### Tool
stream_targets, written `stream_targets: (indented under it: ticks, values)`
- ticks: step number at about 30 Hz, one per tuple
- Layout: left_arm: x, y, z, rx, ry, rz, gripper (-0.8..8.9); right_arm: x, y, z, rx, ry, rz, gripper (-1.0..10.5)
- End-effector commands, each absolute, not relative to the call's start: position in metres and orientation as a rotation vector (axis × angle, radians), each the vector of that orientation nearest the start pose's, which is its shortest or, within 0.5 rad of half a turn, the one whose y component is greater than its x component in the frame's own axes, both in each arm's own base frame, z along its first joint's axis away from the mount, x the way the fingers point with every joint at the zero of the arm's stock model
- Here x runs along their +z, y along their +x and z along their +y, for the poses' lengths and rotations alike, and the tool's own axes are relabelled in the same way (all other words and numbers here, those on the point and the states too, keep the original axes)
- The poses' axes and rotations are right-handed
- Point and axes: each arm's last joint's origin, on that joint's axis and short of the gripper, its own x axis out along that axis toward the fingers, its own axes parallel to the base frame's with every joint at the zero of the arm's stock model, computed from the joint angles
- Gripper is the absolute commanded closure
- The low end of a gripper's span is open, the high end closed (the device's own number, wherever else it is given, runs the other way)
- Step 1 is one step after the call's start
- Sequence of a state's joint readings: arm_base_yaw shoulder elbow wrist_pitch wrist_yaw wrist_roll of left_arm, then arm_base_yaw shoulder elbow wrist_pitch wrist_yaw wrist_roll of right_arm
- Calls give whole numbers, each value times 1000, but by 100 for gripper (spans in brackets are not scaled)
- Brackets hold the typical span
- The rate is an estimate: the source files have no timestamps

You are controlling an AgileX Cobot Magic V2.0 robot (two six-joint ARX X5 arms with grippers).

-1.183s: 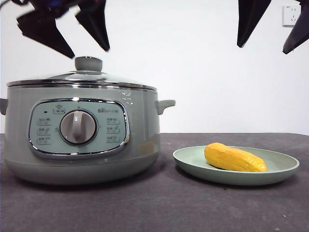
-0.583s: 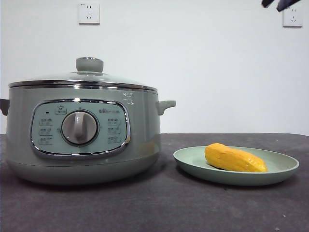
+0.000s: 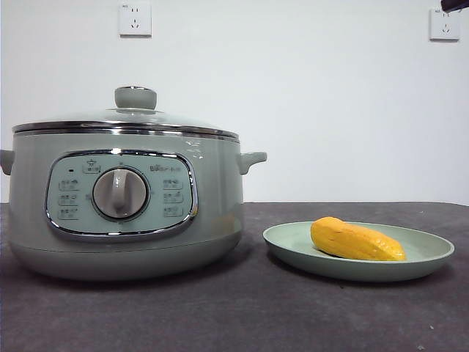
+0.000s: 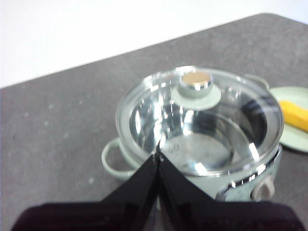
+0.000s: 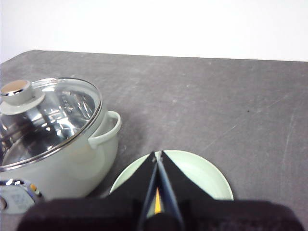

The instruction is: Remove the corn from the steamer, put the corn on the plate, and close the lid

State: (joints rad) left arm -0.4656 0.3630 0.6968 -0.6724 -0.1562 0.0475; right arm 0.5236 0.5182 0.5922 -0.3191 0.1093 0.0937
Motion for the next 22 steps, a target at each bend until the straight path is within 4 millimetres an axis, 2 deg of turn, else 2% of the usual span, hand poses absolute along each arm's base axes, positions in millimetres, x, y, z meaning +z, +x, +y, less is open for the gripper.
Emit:
stream_targets:
  ticks: [1,8,18,20,22]
  values:
    - [299,69,-30,-306,107,351,816,287,110,60,392,42,261,942]
    - [288,65,-28,-289,93,472,816,283,110,60,392,29,302,942]
    - [287,63,-27,-296,96,481,816,275,107,58,386,2,380,942]
    - [290,56,-21,-267,131,415,816,273,107,58,384,-4,399,942]
    - [301,54,-15,-201,74,261,816,272,106,58,383,-9,413,942]
